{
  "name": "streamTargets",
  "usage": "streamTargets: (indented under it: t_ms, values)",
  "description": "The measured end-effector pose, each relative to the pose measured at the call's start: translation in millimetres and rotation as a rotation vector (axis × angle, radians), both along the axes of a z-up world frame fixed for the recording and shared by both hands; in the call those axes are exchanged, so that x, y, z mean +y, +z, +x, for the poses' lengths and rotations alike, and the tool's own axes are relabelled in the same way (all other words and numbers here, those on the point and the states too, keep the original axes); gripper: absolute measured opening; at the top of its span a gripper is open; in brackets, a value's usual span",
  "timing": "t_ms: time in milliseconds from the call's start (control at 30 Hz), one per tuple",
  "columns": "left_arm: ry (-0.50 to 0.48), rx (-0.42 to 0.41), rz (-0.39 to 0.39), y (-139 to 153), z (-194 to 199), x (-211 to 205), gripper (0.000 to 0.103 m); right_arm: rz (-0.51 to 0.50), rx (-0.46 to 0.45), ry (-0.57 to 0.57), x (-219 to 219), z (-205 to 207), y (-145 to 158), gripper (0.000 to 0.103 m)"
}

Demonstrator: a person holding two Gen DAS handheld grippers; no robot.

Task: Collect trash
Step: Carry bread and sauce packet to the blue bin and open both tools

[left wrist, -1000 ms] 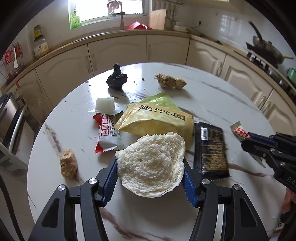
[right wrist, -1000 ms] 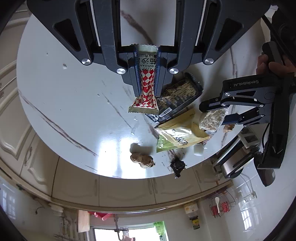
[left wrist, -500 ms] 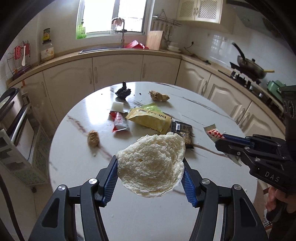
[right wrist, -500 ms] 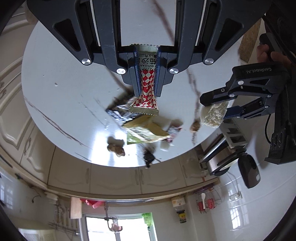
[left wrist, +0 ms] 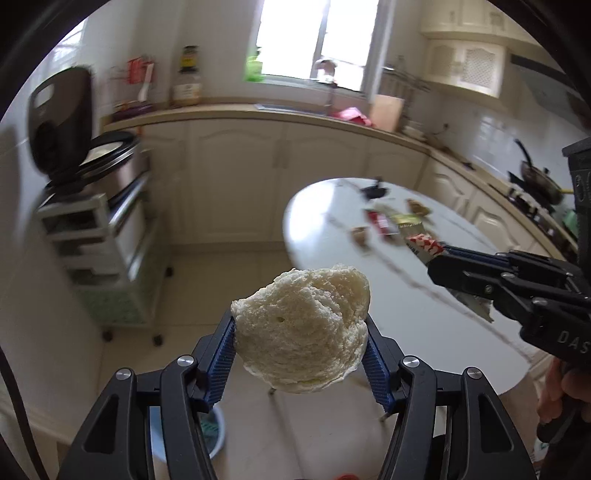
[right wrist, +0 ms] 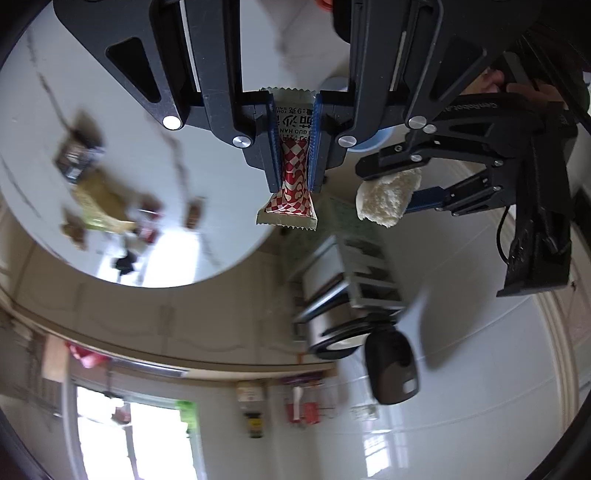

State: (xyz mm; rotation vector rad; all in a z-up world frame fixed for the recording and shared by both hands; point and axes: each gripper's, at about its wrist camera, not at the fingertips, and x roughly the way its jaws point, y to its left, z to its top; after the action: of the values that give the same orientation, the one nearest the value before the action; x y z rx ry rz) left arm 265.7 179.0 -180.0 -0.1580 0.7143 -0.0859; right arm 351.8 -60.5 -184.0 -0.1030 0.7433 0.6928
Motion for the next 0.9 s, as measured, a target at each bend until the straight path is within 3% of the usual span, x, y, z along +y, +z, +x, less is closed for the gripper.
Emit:
streamTargets:
  t_ms: [267, 433, 567, 667, 900]
  values:
    - [0.185, 0.148, -0.037, -67.4, -55.8, 112.6, 0.058, -0.019, 0.115, 0.182, 137.6, -5.8, -61.5, 0.014]
    - [0.266, 0.248, -0.084, -106.4, -67.6, 159.2, 0.059, -0.065, 0.200, 0.247, 194.3, 2.9, -112.6, 0.014]
    - [0.297, 0.293, -0.093, -124.0, -74.0, 185.6, 0.061, -0.090, 0.267, 0.263, 221.2, 14.5, -148.3, 0.014]
    - [0.333, 0.318, -0.107, -131.0, -73.4, 197.5, 0.082, -0.103, 0.298, 0.265, 237.1, 23.9, -166.8, 0.014]
    - [0.393, 0.339, -0.118, -132.6, -72.0, 228.9, 0.083, -0.102, 0.358, 0.270, 260.6, 34.6, -195.7, 0.015]
